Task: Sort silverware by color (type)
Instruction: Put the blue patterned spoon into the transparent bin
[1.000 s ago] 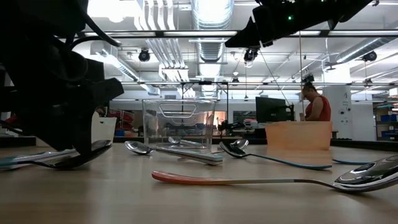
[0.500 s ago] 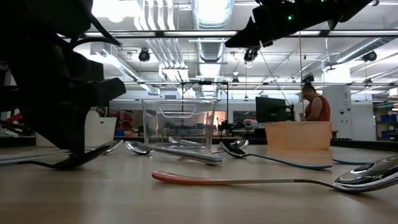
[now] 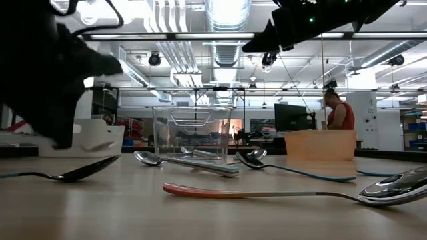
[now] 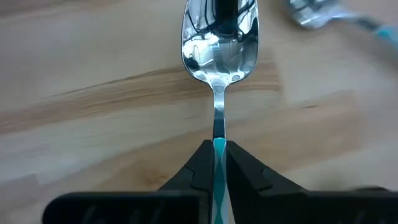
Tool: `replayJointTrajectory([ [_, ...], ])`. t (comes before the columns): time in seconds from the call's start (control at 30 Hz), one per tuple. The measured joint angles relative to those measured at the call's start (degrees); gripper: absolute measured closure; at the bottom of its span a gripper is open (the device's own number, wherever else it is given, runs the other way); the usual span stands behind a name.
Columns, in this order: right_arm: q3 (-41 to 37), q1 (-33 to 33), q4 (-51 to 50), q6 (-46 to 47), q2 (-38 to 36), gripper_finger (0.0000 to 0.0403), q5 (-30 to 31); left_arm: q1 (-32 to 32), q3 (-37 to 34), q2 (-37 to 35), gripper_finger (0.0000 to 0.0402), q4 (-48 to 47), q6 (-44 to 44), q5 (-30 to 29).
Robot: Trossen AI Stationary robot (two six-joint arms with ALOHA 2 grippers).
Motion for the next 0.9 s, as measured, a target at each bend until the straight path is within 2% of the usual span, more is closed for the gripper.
replayJointTrajectory([
  [0.2, 0.0, -0.2, -0.5, -0.6, 0.0, 0.0275, 0.0, 0.5, 0.1, -6.2, 0.0393, -2.2, -1.1, -1.3],
  [0.3, 0.1, -0.2, -1.9, -0.7, 0.0, 0.0275, 0.0, 1.4, 0.1, -8.0, 0.0393, -3.3, -4.4, -4.2],
  [0.57, 0.1, -2.0, -6.9, -1.4, 0.0, 0.0275, 0.0, 6.7, 0.4, -11.2, 0.0393, -2.4, -5.9, -8.7],
  [0.9, 0.1, -6.9, -12.6, 1.2, 0.0, 0.0275, 0.0, 15.6, 7.0, -12.4, 0.0393, -2.8, 7.2, -13.3],
])
